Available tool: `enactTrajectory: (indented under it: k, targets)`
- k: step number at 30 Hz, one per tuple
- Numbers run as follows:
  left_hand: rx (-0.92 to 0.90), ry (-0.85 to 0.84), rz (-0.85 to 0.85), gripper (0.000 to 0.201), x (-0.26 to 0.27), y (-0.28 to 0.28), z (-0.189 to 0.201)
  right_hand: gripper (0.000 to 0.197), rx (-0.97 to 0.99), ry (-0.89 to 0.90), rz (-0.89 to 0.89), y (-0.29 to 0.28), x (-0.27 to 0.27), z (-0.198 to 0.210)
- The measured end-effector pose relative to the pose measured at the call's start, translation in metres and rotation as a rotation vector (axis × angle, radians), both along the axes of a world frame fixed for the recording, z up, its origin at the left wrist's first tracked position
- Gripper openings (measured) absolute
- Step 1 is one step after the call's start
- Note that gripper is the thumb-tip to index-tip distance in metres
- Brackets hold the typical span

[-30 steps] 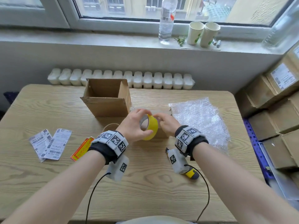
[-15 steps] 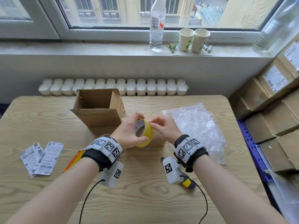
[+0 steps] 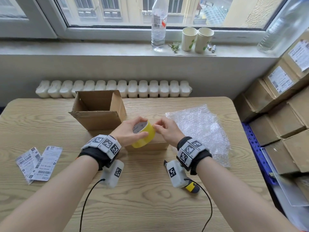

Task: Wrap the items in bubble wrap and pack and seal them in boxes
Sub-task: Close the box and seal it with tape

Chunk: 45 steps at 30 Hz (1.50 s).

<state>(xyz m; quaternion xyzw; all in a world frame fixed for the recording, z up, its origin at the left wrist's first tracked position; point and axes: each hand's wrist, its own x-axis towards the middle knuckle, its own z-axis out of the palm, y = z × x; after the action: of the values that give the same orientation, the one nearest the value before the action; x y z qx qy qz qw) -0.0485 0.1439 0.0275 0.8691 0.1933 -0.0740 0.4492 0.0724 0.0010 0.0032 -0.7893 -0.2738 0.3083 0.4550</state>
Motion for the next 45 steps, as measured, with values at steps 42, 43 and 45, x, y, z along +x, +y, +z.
enactTrajectory:
  k: [42, 43, 45]
  targets:
    - [0.185, -0.048, 0.419, 0.03, 0.009, -0.013, -0.028, 0.006, 0.195, 0.562, -0.565, -0.046, 0.032, -0.02]
    - [0.191, -0.047, 0.419, 0.031, 0.011, -0.014, -0.027, 0.006, 0.18, 0.566, -0.556, -0.047, 0.034, -0.021]
    - [0.196, -0.044, 0.424, 0.031, 0.012, -0.016, -0.026, 0.006, 0.15, 0.567, -0.543, -0.047, 0.035, -0.025]
